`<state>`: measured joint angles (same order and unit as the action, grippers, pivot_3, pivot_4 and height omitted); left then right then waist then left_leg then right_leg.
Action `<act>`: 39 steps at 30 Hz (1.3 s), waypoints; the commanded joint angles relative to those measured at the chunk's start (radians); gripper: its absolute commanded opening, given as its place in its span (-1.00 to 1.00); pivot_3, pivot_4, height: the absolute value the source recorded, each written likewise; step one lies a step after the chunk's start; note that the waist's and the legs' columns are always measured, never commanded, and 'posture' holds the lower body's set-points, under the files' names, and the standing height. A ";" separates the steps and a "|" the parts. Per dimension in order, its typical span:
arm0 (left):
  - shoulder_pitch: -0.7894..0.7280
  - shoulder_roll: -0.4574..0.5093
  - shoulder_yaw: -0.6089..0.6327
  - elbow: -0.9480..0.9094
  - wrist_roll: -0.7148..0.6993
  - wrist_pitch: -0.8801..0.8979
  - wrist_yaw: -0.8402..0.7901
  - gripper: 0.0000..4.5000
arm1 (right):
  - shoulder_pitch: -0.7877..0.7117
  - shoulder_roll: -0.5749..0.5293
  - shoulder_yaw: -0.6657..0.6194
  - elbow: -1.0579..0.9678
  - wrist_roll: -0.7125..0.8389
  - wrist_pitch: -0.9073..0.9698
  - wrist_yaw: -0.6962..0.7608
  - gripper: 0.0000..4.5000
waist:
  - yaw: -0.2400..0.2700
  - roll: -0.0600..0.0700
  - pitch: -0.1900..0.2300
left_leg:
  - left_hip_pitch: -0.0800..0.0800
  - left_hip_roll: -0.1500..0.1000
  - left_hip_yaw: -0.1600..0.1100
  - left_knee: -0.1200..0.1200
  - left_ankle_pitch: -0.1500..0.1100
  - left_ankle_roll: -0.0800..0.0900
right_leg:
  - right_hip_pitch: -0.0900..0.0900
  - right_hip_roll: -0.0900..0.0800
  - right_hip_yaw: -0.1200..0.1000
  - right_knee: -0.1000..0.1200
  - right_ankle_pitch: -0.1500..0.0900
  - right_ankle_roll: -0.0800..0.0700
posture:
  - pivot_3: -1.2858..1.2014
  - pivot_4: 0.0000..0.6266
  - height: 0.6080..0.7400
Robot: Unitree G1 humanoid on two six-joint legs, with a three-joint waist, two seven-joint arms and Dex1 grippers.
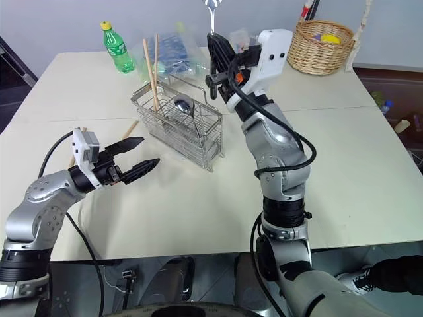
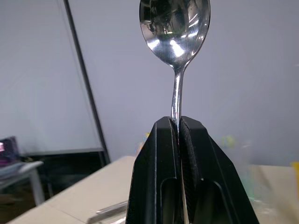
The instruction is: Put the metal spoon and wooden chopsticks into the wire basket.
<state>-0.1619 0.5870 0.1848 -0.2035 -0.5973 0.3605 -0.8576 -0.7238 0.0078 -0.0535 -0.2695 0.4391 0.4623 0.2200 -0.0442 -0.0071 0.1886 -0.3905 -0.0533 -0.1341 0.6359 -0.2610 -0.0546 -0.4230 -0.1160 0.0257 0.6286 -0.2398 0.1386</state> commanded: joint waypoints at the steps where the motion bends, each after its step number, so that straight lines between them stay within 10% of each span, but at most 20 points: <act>1: 0.003 -0.004 0.037 -0.046 -0.001 -0.020 0.032 1.00 | -0.006 0.046 0.033 0.004 0.019 -0.047 0.013 -0.98 | -0.001 0.000 0.000 | 0.000 0.000 0.000 -0.001 0.001 -0.001 | -0.001 0.000 0.000 0.001 0.000 0.000 | 0.03 -0.52 1.00; 23: 0.012 0.003 0.051 -0.068 -0.010 -0.002 0.072 1.00 | 0.140 0.073 0.089 -0.018 0.036 -0.055 0.024 -0.98 | -0.001 0.000 0.000 | 0.000 0.001 0.000 -0.004 0.003 -0.005 | -0.003 0.001 0.000 0.002 0.000 -0.002 | 0.03 -0.52 1.00; 33: 0.002 0.005 0.053 -0.052 -0.009 0.000 0.071 1.00 | 0.150 0.066 0.093 -0.024 0.018 -0.066 0.016 0.98 | 0.000 0.000 0.000 | 0.000 0.001 0.000 -0.004 0.003 -0.005 | -0.003 0.001 0.000 0.002 0.000 -0.002 | 0.03 -0.52 1.00; 39: -0.005 0.004 0.057 -0.040 -0.002 -0.006 0.077 1.00 | 0.142 0.050 0.087 -0.033 0.007 -0.072 0.013 0.98 | 0.000 0.000 0.000 | 0.000 0.001 0.000 -0.004 0.003 -0.005 | -0.003 0.001 0.000 0.002 0.000 -0.002 | 0.03 -0.52 1.00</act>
<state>-0.1540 0.5816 0.2136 -0.2368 -0.5985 0.3656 -0.7843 -0.5662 0.0611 0.0328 -0.2428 0.4481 0.4082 0.2329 -0.0445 -0.0073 0.1884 -0.3904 -0.0527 -0.1343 0.6315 -0.2577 -0.0592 -0.4261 -0.1155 0.0257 0.6303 -0.2401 0.1366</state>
